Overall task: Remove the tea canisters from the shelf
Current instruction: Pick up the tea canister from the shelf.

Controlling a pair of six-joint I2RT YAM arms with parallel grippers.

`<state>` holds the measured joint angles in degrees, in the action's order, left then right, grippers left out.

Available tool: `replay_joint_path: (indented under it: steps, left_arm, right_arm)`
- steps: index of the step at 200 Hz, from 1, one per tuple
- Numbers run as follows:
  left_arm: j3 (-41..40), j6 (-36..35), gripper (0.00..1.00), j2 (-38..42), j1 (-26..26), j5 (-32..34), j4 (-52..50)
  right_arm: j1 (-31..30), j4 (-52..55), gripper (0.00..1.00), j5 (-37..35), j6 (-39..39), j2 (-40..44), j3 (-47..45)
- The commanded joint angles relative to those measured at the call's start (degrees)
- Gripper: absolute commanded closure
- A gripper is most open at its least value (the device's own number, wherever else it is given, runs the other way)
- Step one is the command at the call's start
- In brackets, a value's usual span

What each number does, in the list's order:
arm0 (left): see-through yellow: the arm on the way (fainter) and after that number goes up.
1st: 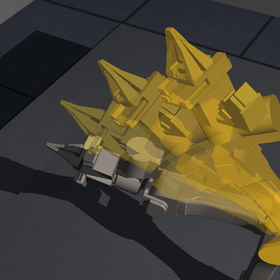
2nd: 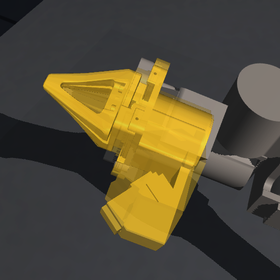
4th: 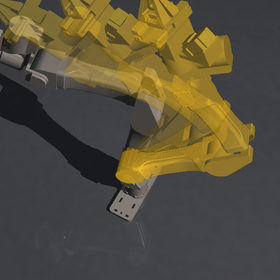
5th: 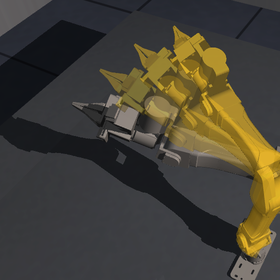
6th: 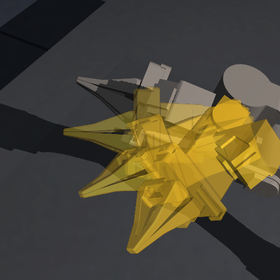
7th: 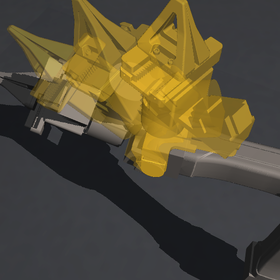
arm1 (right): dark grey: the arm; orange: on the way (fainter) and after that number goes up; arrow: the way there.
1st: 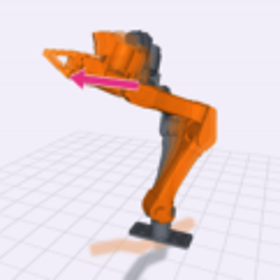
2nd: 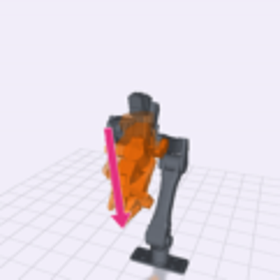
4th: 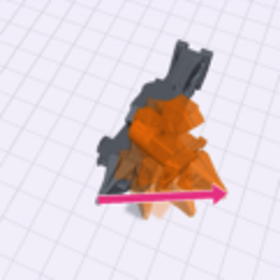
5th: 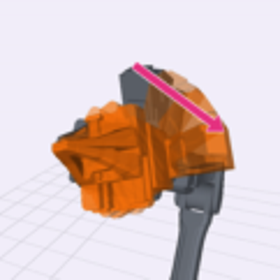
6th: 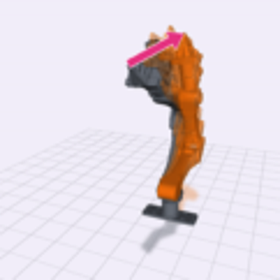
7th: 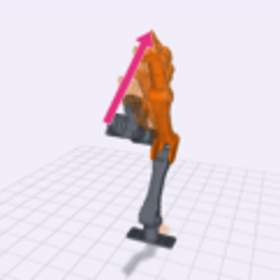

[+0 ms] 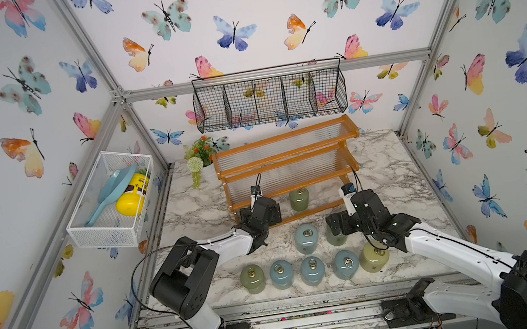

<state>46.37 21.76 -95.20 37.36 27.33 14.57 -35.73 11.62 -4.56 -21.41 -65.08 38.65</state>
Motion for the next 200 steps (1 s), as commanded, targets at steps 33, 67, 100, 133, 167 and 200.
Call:
replay_joint_path:
  steps: [33, 67, 100, 133, 167, 200]
  left_arm:
    - [1.31, -0.92, 0.0, -1.94, -0.63, 1.3, 1.37]
    - [0.57, -1.81, 0.05, -1.6, -0.62, 1.6, 2.53]
    - [-0.31, -2.64, 0.09, -0.87, -0.65, 0.89, 3.68]
    - [-0.91, -2.77, 0.12, -0.28, -0.63, 0.7, 3.55]
    - [-1.72, -3.66, 0.17, 0.68, -0.56, 0.27, 4.43]
    - [-1.9, -4.2, 0.21, 1.39, -0.52, -0.17, 4.24]
  right_arm:
    - [0.04, 1.24, 0.01, -0.98, 0.19, 1.54, -0.86]
    - [0.03, 1.32, 0.01, -1.18, 0.23, 1.99, -1.04]
    - [0.0, 1.31, 0.01, -1.09, 0.14, 2.02, -1.28]
    - [0.04, 1.37, 0.01, -1.17, 0.14, 2.18, -1.3]
    - [0.04, 1.32, 0.01, -1.2, 0.17, 2.11, -1.33]
    - [0.04, 1.37, 0.01, -1.16, 0.14, 1.92, -1.22]
